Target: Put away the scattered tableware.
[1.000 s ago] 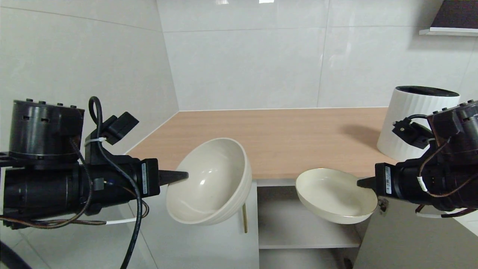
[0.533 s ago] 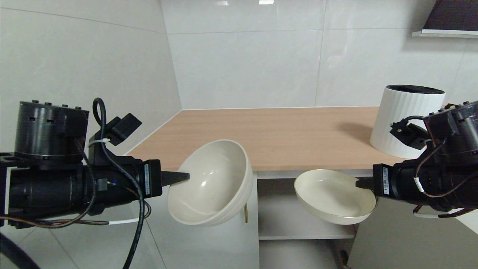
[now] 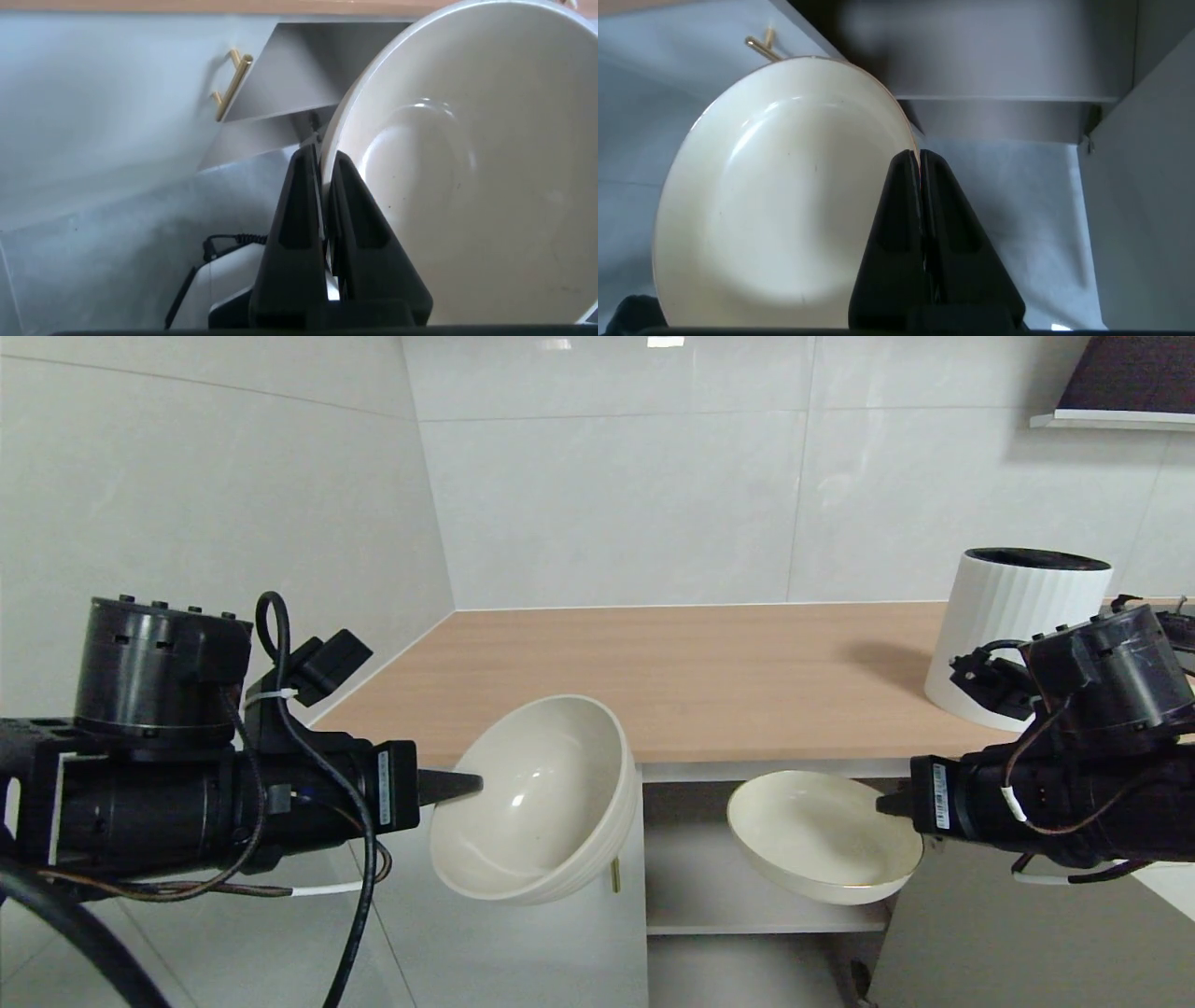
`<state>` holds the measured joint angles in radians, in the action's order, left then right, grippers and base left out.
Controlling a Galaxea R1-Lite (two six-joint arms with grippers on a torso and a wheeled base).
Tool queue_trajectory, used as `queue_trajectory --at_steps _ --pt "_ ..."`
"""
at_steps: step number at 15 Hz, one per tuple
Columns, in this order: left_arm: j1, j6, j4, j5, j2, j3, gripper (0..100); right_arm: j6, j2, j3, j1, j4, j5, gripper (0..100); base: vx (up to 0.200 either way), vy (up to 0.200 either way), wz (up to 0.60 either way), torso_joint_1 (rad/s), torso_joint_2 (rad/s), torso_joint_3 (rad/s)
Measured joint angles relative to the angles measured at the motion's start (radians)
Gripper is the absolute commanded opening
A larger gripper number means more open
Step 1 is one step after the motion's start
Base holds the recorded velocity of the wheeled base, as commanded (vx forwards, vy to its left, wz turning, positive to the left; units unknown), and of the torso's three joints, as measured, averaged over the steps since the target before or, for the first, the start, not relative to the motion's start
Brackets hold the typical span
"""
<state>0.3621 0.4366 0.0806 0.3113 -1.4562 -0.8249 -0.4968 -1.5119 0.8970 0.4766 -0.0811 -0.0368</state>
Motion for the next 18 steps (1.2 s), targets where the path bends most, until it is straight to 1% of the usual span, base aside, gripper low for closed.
queue_trajectory --at_steps 4,14,18 --pt "0.0 0.0 0.001 0.0 -0.013 0.0 0 0.016 -0.011 0.0 -0.011 0.0 0.001 0 0.0 0.0 0.0 -0.139 0.34 0.206" --pt "0.0 0.0 -0.001 0.0 -0.023 0.001 0 0.019 -0.021 -0.004 -0.013 0.0 0.001 0 0.0 0.0 0.0 -0.142 0.44 0.292" --pt "0.0 0.0 0.0 0.0 -0.024 0.0 0 0.02 -0.025 -0.006 -0.014 0.0 0.002 0 0.0 0.0 0.0 -0.022 0.08 0.054"
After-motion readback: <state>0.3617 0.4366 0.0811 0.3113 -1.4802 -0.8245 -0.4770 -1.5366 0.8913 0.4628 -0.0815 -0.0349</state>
